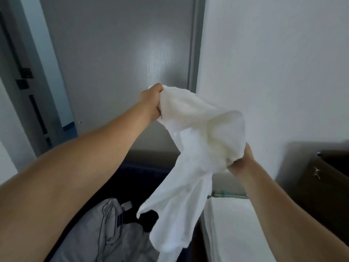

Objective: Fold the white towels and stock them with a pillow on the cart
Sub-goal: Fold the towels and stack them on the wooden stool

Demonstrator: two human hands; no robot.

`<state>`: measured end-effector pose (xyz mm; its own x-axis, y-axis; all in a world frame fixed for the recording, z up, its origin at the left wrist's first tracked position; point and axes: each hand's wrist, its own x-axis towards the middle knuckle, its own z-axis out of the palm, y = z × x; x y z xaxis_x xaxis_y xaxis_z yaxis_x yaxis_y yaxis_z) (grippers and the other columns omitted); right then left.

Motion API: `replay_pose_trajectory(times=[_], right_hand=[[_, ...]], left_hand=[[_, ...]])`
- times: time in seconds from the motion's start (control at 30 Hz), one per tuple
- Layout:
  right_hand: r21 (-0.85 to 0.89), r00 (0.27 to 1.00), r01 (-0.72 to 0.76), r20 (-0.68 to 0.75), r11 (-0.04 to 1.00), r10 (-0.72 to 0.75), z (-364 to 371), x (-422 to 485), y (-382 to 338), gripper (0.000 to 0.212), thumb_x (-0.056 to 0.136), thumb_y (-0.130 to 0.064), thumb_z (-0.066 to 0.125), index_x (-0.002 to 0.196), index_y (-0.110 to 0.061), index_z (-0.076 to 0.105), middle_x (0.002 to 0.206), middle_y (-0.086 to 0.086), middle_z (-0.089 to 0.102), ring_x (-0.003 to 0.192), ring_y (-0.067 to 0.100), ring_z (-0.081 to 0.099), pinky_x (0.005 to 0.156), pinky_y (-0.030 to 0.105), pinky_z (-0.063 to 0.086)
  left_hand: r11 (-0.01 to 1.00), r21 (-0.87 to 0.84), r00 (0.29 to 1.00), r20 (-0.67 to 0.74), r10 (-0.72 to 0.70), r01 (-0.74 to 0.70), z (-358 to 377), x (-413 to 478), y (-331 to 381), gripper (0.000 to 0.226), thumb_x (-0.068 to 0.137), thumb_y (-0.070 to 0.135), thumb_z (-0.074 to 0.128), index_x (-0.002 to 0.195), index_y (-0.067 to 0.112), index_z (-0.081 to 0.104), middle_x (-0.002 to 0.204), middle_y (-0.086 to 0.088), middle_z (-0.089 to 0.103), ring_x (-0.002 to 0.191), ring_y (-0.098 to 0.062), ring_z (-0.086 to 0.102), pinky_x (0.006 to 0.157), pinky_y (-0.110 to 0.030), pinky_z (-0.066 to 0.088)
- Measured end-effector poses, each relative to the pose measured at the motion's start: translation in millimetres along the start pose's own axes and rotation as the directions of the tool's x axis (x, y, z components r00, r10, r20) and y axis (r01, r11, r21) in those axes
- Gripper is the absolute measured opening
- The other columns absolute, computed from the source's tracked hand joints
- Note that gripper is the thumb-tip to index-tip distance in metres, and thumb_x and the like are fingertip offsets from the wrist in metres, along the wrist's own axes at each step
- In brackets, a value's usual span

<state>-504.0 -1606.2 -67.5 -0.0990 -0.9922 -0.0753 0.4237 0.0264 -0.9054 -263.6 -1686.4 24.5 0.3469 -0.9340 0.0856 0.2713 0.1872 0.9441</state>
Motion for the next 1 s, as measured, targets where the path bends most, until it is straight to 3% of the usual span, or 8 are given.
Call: replay_pose_trajectory(times=[0.07, 0.17, 0.3, 0.37, 0.47, 0.67, 0.9, 1.0], right_hand=[[0.196, 0.993, 0.098, 0.053, 0.976, -0.11, -1.1, -7.5, -43.6, 0.008, 0.08, -0.015, 0.067, 0.085, -0.012, 0.073, 0.087, 0.008, 0.072, 0.077, 0.029, 0.068, 0.068, 0.036, 0.057], [0.274, 0.938, 0.282, 0.122, 0.919, -0.324, -10.8, -15.3, -93.7, 0.051, 0.036, -0.033, 0.081, 0.084, -0.016, 0.081, 0.096, 0.008, 0.075, 0.083, 0.027, 0.074, 0.074, 0.042, 0.062], [0.184, 0.915, 0.375, 0.084, 0.909, -0.395, -45.2, -10.6, -132.5, 0.03, 0.085, -0.032, 0.064, 0.111, -0.017, 0.065, 0.092, 0.002, 0.074, 0.081, 0.023, 0.071, 0.071, 0.035, 0.061], [0.146, 0.946, 0.323, -0.029, 0.935, -0.322, -77.8, 1.4, -131.8, 0.037, 0.102, -0.035, 0.04, 0.128, -0.015, 0.059, 0.11, 0.006, 0.071, 0.094, 0.026, 0.067, 0.086, 0.039, 0.056], [0.008, 0.978, 0.195, -0.082, 0.981, -0.193, -138.3, 25.1, -97.5, 0.051, 0.091, -0.03, 0.06, 0.137, -0.006, 0.054, 0.121, 0.017, 0.061, 0.111, 0.037, 0.058, 0.096, 0.047, 0.048], [-0.51, 0.931, -0.219, -0.365, 0.832, 0.021, -237.0, 37.4, -22.1, 0.013, 0.097, -0.015, 0.051, 0.097, -0.008, 0.062, 0.081, 0.009, 0.06, 0.059, 0.018, 0.054, 0.051, 0.028, 0.044], [-0.792, 0.952, 0.26, 0.307, 0.552, -0.008, -272.0, 18.1, -24.1, 0.11, 0.056, -0.073, 0.078, 0.148, -0.039, 0.028, 0.137, -0.019, 0.044, 0.121, 0.003, 0.048, 0.102, 0.033, 0.046], [-0.86, 0.936, 0.342, 0.349, 0.378, -0.052, -271.0, 25.8, -18.5, 0.094, 0.072, -0.049, 0.081, 0.148, -0.038, 0.026, 0.131, -0.02, 0.043, 0.117, 0.008, 0.048, 0.094, 0.03, 0.045]], left_hand=[[0.998, -0.015, 0.997, 0.04, -0.059, 0.059, 8.6, -2.1, -4.3, 0.02, 0.079, 0.019, 0.067, 0.095, 0.008, 0.067, 0.084, -0.008, 0.067, 0.071, -0.025, 0.065, 0.061, -0.034, 0.054], [0.996, -0.034, 0.985, 0.15, -0.082, 0.088, 38.5, -14.8, -5.0, 0.021, 0.083, 0.017, 0.068, 0.103, 0.009, 0.068, 0.087, -0.006, 0.072, 0.071, -0.023, 0.069, 0.055, -0.033, 0.056], [0.998, -0.007, 0.971, 0.233, -0.061, 0.064, 93.2, -27.0, 0.8, 0.015, 0.089, 0.013, 0.065, 0.102, 0.005, 0.068, 0.093, -0.01, 0.072, 0.075, -0.025, 0.069, 0.058, -0.035, 0.059], [0.997, -0.007, 0.963, 0.261, -0.069, 0.073, 119.0, -33.0, -1.5, 0.009, 0.086, 0.011, 0.065, 0.093, 0.005, 0.067, 0.09, -0.012, 0.069, 0.075, -0.027, 0.067, 0.065, -0.04, 0.059], [0.995, 0.058, 0.961, 0.261, -0.091, 0.079, 156.3, -40.5, -18.5, 0.011, 0.082, 0.007, 0.063, 0.072, 0.007, 0.059, 0.071, -0.01, 0.057, 0.064, -0.024, 0.057, 0.06, -0.032, 0.05], [0.941, 0.243, 0.925, 0.242, -0.292, 0.234, 210.4, -81.6, -125.2, 0.004, 0.086, 0.0, 0.059, 0.082, 0.001, 0.061, 0.074, -0.015, 0.058, 0.065, -0.028, 0.06, 0.07, -0.04, 0.053], [0.836, 0.359, 0.843, 0.196, -0.502, 0.415, 251.7, -136.4, -207.7, 0.023, 0.091, 0.004, 0.06, 0.113, -0.002, 0.058, 0.091, -0.017, 0.061, 0.072, -0.026, 0.061, 0.055, -0.035, 0.052], [0.855, 0.285, 0.829, 0.244, -0.503, 0.434, 270.8, -148.0, -203.3, 0.009, 0.09, 0.002, 0.06, 0.097, -0.002, 0.06, 0.084, -0.017, 0.061, 0.073, -0.028, 0.062, 0.065, -0.037, 0.056]])
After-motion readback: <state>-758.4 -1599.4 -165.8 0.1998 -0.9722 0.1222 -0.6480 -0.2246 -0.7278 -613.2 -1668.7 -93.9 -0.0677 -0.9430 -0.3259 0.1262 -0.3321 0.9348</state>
